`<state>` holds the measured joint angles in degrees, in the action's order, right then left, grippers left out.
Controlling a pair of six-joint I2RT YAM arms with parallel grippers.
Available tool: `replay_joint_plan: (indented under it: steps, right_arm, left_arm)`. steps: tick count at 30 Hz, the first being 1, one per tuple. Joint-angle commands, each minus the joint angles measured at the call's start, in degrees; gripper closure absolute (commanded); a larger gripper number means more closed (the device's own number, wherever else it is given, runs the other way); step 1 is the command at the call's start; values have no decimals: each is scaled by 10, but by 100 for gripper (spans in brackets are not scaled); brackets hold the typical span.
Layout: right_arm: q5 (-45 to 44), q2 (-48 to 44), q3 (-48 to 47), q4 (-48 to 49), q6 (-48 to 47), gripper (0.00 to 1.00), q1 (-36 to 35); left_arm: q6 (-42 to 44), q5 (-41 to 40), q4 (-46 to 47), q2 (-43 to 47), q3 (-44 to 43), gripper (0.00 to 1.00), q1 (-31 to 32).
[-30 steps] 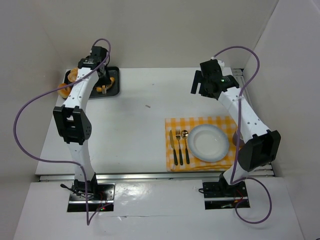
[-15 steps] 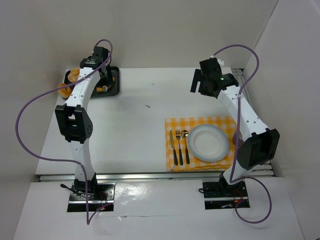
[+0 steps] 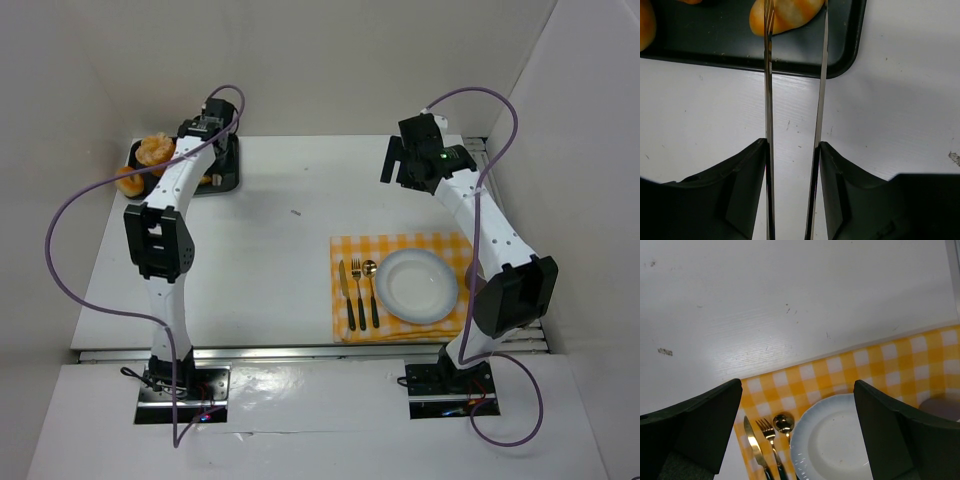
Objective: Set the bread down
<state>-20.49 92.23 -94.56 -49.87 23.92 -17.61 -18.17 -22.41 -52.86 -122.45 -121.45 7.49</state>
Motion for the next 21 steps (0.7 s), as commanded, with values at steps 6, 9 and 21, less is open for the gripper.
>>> replay_joint_plan:
  steps: [6,9,21]
  right_arm:
    - [-5,0,-31,-15,-6,0,2]
    - [-5,0,-31,-15,-6,0,2]
    - [-5,-6,-31,-15,-6,0,2]
  left_arm:
    - [21,-28,11,-45,-44,42,7]
    - [21,-50,0,-60,-58,45,7]
    - [14,-55,-5,-8,-70,100,7]
